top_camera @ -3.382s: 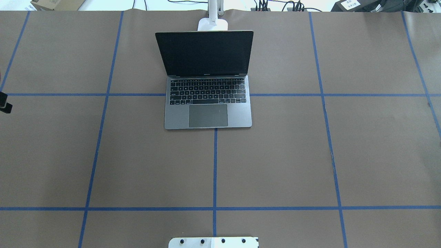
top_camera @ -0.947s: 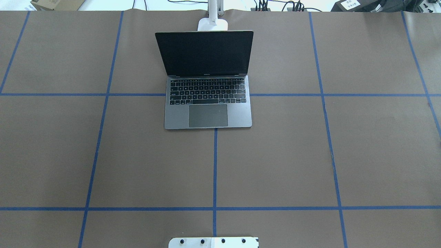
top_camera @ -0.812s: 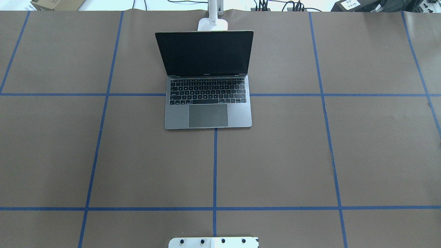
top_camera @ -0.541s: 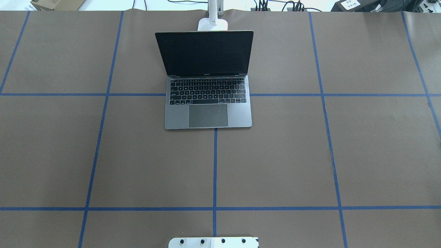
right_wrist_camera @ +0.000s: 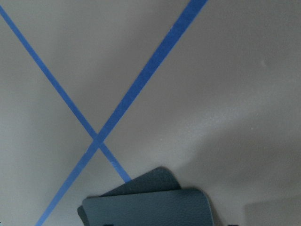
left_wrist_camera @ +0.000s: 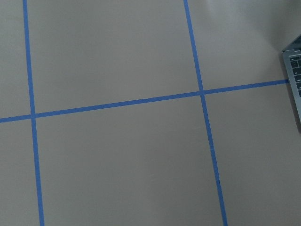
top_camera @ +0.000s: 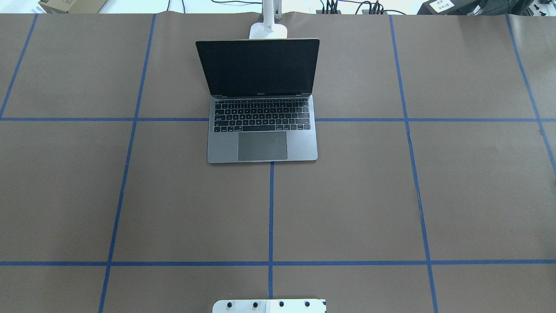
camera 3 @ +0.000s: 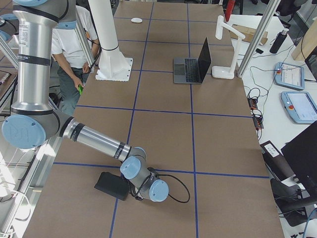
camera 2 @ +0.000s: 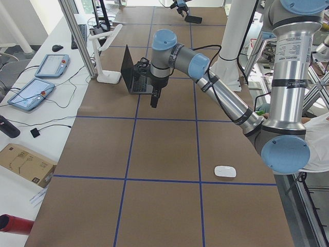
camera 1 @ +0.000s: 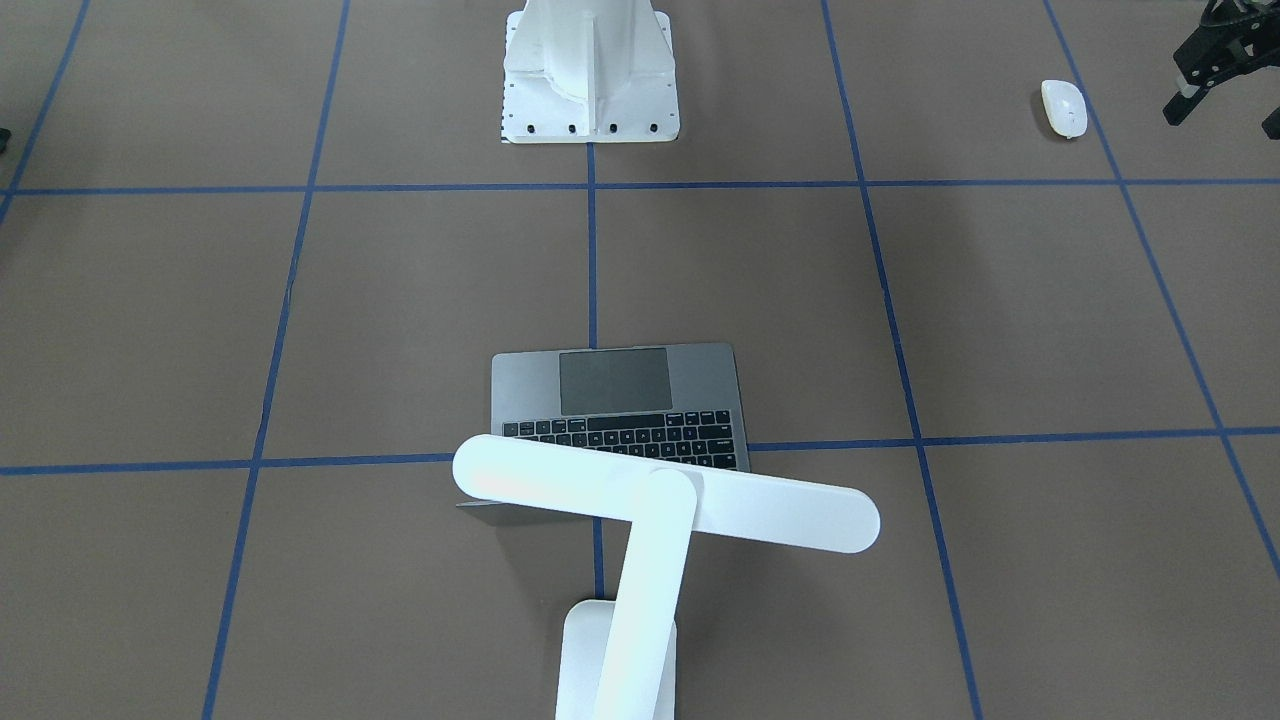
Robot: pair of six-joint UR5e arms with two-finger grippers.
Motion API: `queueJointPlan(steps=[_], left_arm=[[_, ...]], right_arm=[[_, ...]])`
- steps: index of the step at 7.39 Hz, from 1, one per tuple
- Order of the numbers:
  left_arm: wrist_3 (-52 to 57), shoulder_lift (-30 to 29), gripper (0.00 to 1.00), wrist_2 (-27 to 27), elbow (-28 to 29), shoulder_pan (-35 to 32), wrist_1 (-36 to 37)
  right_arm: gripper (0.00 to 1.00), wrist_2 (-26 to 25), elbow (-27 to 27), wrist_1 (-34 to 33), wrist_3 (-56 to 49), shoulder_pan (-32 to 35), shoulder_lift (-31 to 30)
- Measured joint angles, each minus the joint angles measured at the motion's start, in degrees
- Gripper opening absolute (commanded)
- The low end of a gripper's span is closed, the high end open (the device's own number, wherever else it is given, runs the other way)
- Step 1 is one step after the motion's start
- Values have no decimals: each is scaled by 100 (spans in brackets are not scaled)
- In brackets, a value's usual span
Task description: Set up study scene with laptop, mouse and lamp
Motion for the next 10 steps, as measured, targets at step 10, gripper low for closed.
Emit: queueJointPlan(steps=[10], left_arm=[[-55,86,100,-6,-224,-44,7]], right_arm=[[85,-87,-145,13,3,-64,-118]])
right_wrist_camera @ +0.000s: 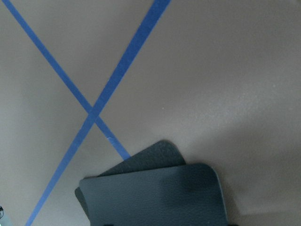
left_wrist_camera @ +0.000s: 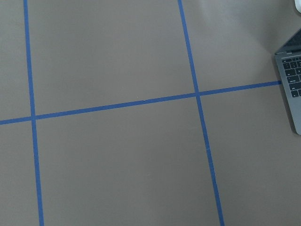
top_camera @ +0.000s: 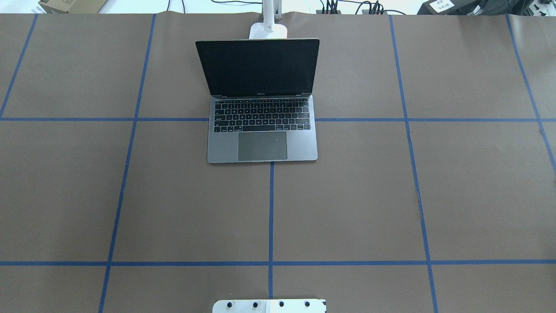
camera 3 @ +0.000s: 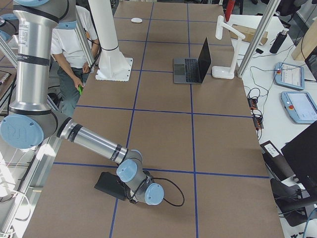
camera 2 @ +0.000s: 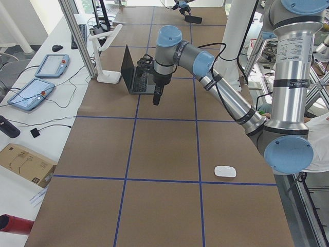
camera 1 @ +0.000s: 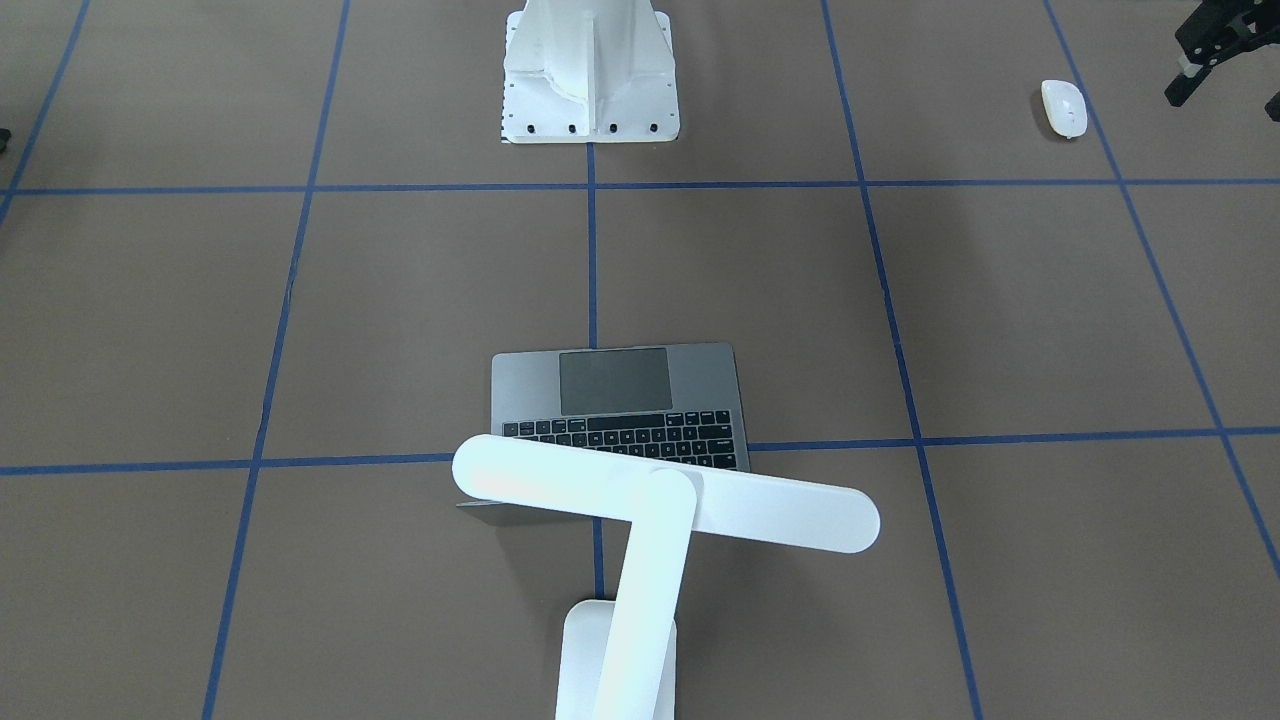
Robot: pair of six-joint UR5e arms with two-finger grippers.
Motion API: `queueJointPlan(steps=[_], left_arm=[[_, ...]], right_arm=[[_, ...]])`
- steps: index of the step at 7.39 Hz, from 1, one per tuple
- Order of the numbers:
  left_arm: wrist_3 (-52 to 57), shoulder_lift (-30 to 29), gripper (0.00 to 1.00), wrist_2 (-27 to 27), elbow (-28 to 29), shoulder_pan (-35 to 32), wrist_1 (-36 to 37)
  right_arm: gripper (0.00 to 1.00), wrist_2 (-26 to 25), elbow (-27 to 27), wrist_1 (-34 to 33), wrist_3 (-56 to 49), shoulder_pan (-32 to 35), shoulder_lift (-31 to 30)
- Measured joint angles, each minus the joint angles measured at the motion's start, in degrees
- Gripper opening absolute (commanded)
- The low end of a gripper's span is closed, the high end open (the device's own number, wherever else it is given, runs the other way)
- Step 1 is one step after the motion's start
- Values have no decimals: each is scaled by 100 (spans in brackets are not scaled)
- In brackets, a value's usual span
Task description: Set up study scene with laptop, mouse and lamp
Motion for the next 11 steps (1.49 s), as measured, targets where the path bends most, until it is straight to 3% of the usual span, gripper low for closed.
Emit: queueJointPlan(steps=[7,11], left_arm=[[-41,147,100,0,-193,-57,8],[-42,188,100,0,-291,-68,6]], right_arm=[[83,339,62,-528,-7,0,-25],[35,720,76,-640,-36,0,1]])
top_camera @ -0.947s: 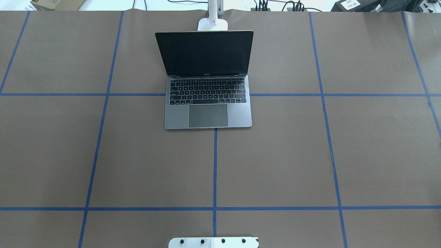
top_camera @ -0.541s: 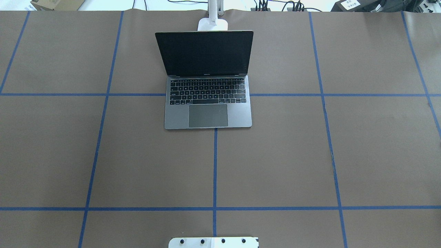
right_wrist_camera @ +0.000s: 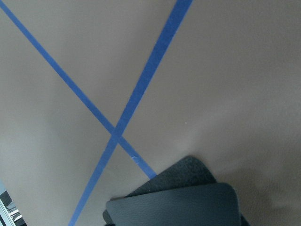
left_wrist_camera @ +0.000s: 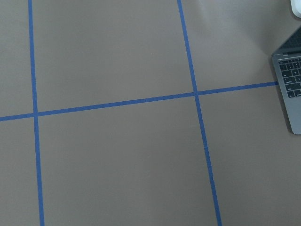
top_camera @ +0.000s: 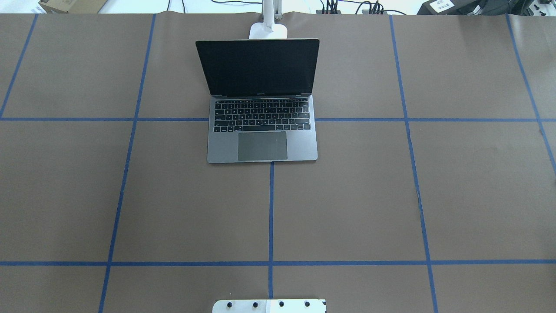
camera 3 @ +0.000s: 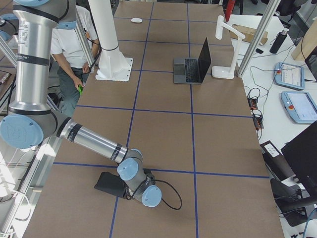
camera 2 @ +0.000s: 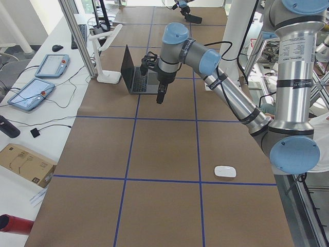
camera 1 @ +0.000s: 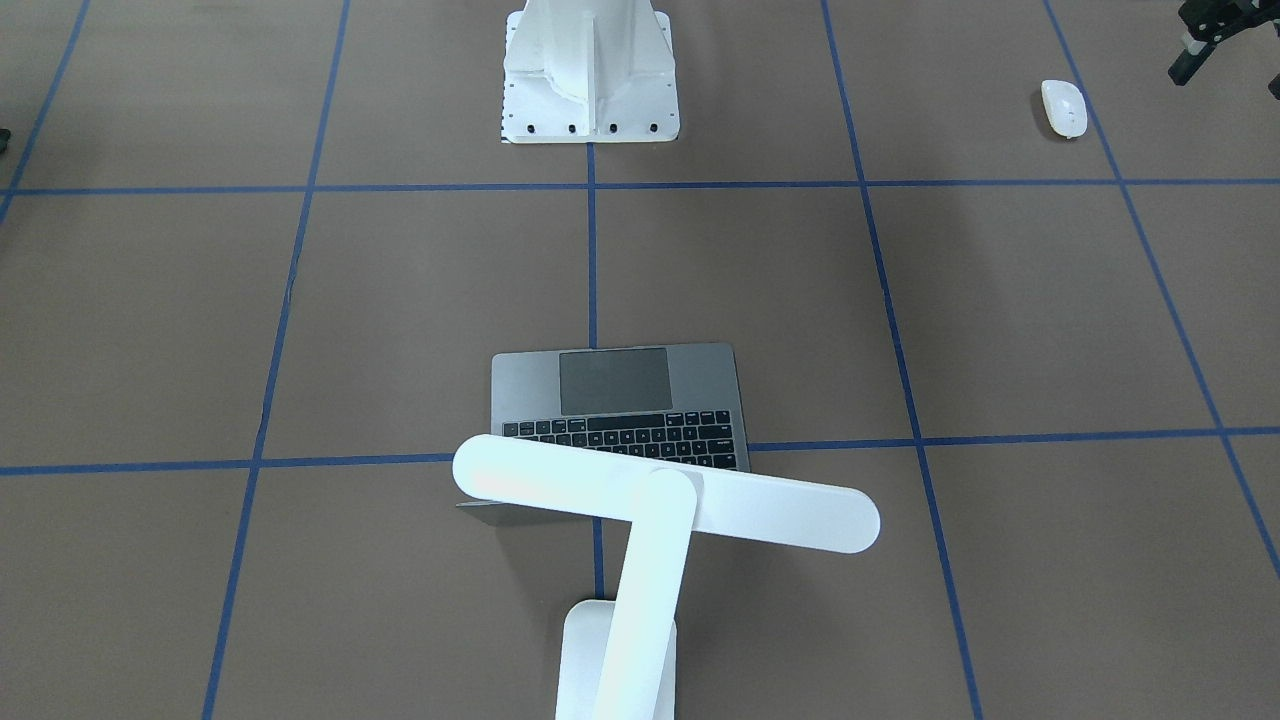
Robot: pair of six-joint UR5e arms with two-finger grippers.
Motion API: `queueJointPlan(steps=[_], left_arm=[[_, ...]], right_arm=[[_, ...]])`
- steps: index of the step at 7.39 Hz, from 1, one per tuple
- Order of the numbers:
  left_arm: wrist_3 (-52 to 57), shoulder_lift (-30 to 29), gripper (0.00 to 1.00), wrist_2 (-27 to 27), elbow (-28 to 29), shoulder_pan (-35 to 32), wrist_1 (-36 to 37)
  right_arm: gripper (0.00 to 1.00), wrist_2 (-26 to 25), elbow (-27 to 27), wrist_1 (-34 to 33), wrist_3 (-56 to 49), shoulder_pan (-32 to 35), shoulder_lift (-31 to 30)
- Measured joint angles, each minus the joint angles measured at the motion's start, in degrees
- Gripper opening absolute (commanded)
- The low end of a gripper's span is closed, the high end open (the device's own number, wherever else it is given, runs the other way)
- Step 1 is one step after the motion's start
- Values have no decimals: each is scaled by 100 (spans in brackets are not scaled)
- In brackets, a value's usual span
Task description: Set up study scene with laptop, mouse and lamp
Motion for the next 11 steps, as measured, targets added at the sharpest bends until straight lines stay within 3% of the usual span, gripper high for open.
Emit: queueJointPlan(steps=[2,7,9,11], left_arm=[[0,5,100,0,-35,-6,2],[-185,-2,100,0,-84,-8,2],[-192,-2,100,0,-80,-9,2],[-193,4,100,0,-49,-9,2]], right_arm=[[0,41,-37,-7,-95,0,-17],[0,49,88,-146,-241,92,32],[0,47,604,-789,-241,256,91],[0,39,1229,-2207,-229,466,573]])
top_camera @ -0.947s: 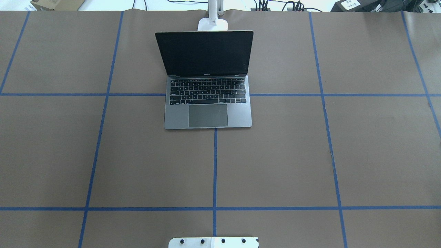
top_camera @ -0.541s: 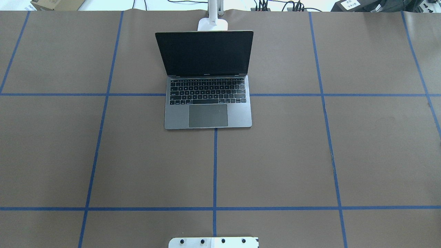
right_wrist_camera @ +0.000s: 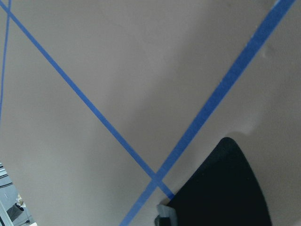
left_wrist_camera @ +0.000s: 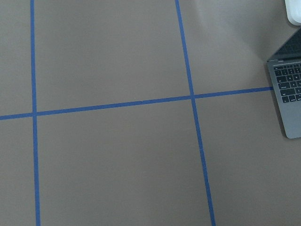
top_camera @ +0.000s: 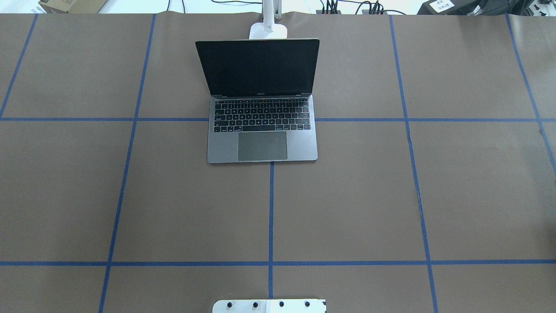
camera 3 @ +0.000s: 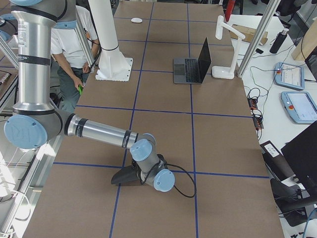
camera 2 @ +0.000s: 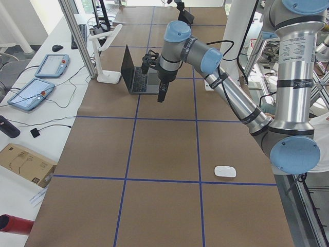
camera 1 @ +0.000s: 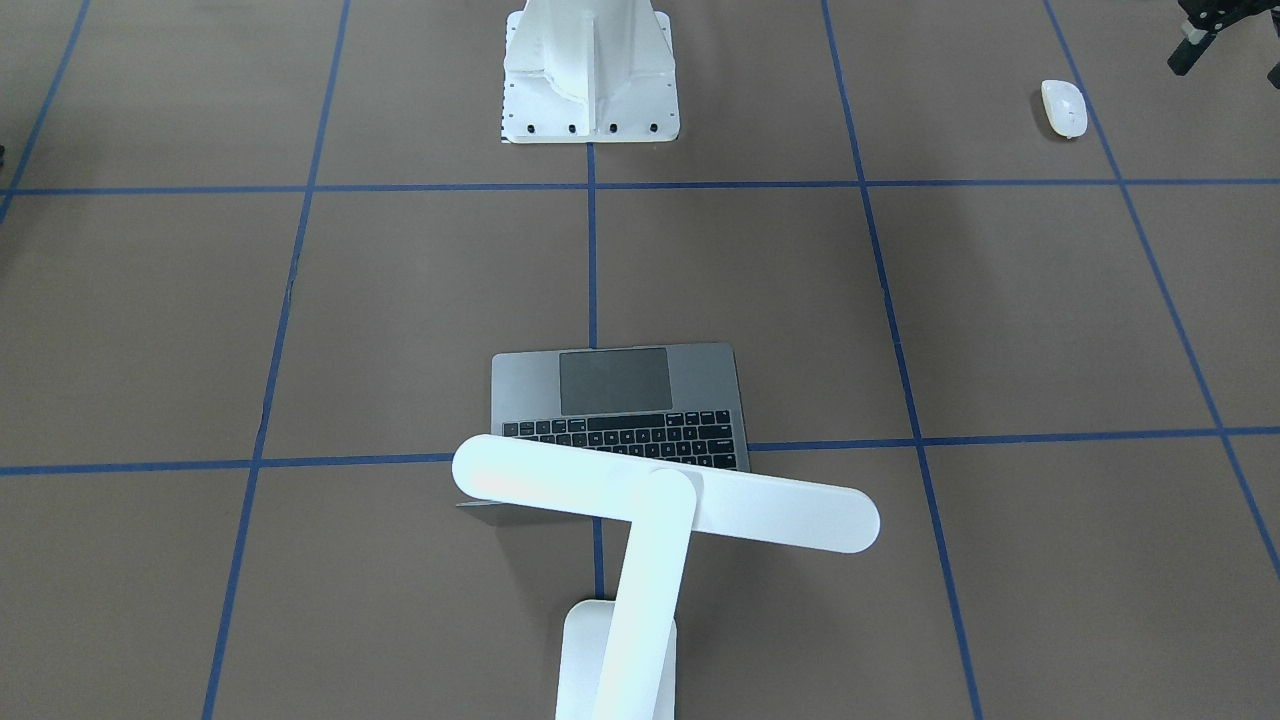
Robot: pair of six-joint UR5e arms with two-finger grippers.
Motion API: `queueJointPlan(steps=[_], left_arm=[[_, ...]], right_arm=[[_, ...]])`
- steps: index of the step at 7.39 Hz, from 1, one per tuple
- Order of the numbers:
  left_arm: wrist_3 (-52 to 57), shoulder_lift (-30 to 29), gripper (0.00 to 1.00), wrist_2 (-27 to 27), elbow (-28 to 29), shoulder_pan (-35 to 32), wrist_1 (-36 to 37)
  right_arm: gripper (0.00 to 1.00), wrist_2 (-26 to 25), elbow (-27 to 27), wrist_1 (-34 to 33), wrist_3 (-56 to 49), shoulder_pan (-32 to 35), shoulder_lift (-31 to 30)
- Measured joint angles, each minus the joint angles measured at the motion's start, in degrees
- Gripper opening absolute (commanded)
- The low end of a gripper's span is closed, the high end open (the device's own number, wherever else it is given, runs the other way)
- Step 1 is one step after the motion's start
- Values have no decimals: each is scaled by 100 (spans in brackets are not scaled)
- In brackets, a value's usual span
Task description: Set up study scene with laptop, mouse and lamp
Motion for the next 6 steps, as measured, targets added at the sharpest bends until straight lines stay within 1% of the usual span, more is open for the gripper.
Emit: queueJointPlan(steps=[1,2,3,4,6], left_arm=[[0,3,100,-2,27,0,2],[2,22,100,-6,63,0,4],[8,55,100,-7,114,-2,0],[21,79,100,-8,160,-6,-2],[53,146,100,-15,210,-8,-12]], right_arm=[[0,87,115,-700,35,56,377],[0,299,131,-1162,172,70,723],[0,600,136,-1373,505,5,1028],[0,953,138,-1436,853,-226,1291],[0,1738,85,-1456,1314,-1054,1779]])
